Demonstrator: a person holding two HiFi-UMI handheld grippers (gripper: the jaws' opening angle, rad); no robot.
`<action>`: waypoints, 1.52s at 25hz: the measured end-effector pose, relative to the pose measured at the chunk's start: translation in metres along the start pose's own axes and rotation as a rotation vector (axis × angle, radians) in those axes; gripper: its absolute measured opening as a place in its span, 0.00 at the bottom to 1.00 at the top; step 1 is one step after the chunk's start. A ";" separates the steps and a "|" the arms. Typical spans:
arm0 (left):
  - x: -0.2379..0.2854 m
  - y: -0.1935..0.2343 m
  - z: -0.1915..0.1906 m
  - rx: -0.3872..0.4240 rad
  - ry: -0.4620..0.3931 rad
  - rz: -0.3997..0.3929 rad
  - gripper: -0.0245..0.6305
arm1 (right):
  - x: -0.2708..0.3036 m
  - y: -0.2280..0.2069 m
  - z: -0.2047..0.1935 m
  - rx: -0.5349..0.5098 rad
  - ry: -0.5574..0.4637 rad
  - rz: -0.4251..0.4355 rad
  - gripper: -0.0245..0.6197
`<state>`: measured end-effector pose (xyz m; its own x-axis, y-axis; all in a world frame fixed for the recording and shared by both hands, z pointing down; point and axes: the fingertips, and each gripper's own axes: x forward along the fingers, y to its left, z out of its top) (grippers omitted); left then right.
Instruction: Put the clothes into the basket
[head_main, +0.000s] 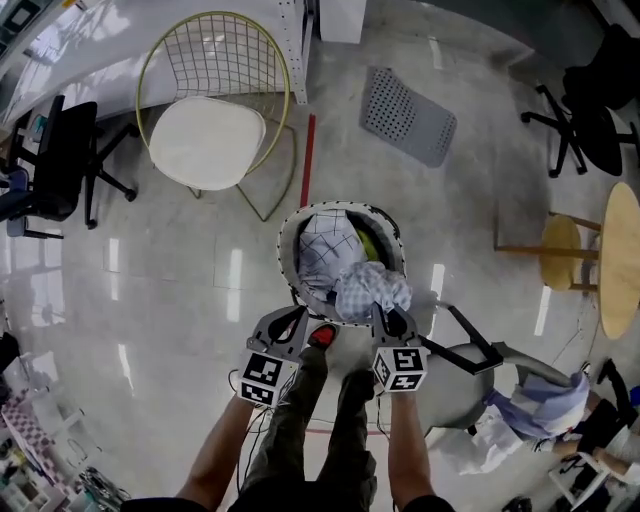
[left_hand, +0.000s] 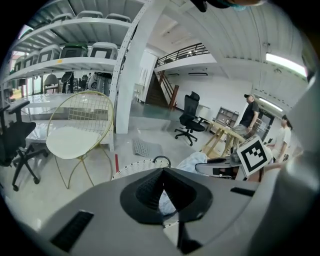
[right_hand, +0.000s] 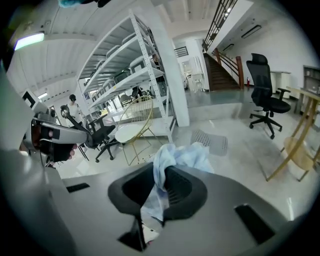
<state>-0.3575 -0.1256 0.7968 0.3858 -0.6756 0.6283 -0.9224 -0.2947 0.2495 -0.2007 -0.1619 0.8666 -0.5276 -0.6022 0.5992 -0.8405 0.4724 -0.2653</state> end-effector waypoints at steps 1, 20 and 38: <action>0.003 0.001 -0.006 -0.009 0.009 0.002 0.05 | 0.004 -0.002 -0.009 0.004 0.012 -0.002 0.14; 0.017 0.001 -0.044 -0.033 0.063 -0.005 0.05 | 0.028 -0.007 -0.032 0.056 -0.026 0.005 0.45; -0.022 -0.050 0.043 0.066 -0.065 -0.049 0.05 | -0.056 0.005 0.061 -0.019 -0.179 -0.039 0.38</action>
<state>-0.3189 -0.1251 0.7391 0.4330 -0.7006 0.5671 -0.9000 -0.3714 0.2283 -0.1834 -0.1651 0.7855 -0.5093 -0.7246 0.4643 -0.8593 0.4574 -0.2288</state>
